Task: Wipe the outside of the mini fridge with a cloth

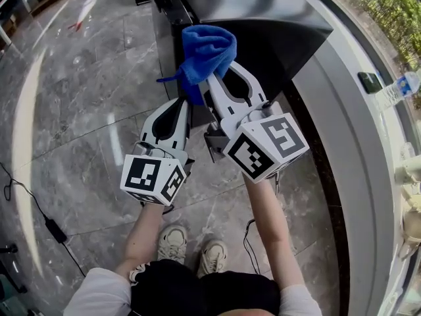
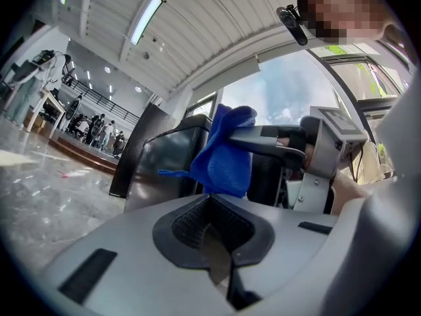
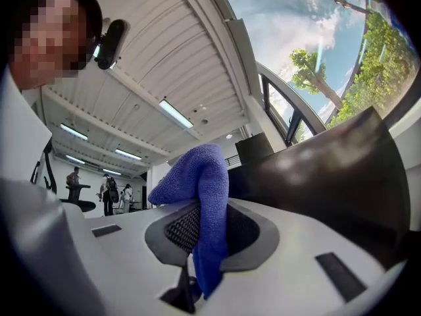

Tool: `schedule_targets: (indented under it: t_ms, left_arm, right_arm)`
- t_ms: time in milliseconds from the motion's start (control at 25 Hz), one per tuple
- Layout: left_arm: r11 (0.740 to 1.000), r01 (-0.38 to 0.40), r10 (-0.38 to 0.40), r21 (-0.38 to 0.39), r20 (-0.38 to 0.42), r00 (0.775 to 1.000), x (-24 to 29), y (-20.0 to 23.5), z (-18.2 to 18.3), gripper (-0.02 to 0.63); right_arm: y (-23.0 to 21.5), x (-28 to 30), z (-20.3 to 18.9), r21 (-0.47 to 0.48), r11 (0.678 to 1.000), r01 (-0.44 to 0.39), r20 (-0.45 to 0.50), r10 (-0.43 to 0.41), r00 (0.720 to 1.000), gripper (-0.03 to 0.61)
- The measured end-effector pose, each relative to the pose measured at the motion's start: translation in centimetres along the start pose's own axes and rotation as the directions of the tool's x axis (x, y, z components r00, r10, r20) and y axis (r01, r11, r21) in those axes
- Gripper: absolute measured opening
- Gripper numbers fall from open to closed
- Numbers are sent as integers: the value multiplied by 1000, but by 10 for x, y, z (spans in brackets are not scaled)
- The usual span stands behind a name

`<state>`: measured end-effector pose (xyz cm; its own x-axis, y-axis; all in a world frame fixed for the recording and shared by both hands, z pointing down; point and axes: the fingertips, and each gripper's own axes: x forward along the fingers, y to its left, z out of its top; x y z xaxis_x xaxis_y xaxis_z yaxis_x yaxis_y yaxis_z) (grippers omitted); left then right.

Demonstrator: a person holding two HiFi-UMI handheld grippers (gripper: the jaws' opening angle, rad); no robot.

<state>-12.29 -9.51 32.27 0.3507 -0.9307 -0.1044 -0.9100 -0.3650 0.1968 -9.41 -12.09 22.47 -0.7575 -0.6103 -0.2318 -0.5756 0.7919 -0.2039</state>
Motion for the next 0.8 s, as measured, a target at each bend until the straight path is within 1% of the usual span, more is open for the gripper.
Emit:
schedule_targets:
  t_ms: [120, 280, 480, 800]
  left_arm:
    - [1000, -4, 4, 3, -1, 1000, -1, 1, -2, 5]
    - [1000, -8, 8, -1, -4, 1000, -1, 2, -6, 5]
    - [1000, 15, -15, -4, -23, 1000, 3, -3, -14, 5]
    - [999, 45, -45, -5, -29, 999, 17, -14, -20, 5]
  right_arm:
    - [6, 8, -5, 11, 1000, -24, -11, 24, 1000, 80]
    - [5, 12, -9, -1, 1000, -24, -18, 24, 1000, 81]
    - [2, 24, -15, -27, 1000, -13, -46, 12, 999, 81]
    - [-16, 21, -11, -77, 997, -7, -39, 4, 999, 80]
